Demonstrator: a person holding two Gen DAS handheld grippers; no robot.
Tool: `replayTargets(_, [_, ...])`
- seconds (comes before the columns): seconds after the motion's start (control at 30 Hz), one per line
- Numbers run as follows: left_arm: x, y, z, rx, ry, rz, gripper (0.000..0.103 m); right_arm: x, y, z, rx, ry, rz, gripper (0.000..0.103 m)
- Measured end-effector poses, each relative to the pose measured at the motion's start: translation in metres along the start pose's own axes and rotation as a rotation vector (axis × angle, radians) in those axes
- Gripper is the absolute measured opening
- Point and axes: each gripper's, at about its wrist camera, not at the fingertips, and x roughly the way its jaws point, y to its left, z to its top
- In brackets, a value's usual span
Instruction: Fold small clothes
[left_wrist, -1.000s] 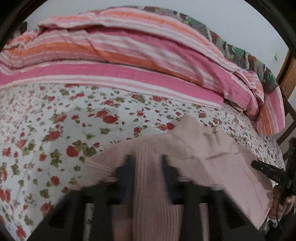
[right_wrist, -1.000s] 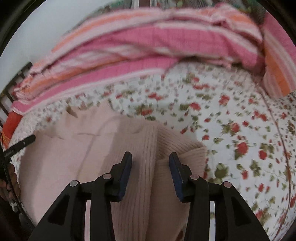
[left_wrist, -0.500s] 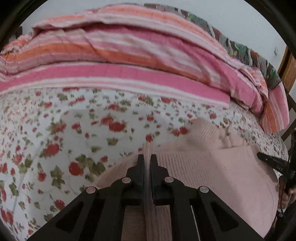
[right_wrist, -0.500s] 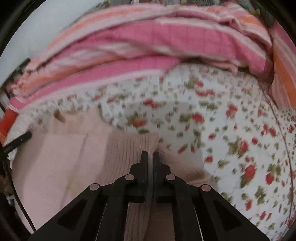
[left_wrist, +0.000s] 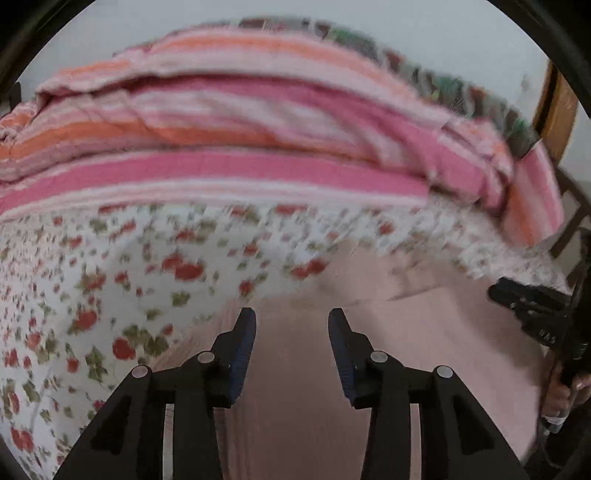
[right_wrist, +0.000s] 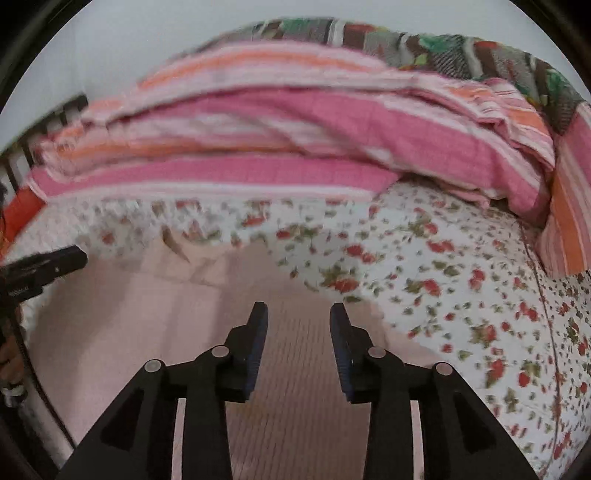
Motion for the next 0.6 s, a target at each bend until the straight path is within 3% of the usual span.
replayTargets(0.07, [0.011, 0.008, -0.006, -0.018, 0.027, -0.013, 0.038, 0.022, -0.006, -0.009, 0.019, 0.042, -0.054, 0.033])
replayTargets(0.2, [0.012, 0.009, -0.011, 0.001, 0.008, -0.024, 0.038, 0.028, -0.028, -0.013, 0.136, 0.041, -0.019, 0.022])
replayTargets(0.4, [0.012, -0.012, -0.02, 0.109, -0.01, 0.1, 0.039, 0.032, -0.015, -0.014, 0.079, 0.032, -0.1, 0.022])
replayTargets(0.6, [0.008, -0.014, -0.021, 0.113, -0.02, 0.11, 0.039, 0.03, -0.014, -0.016, 0.066, 0.025, -0.112, 0.025])
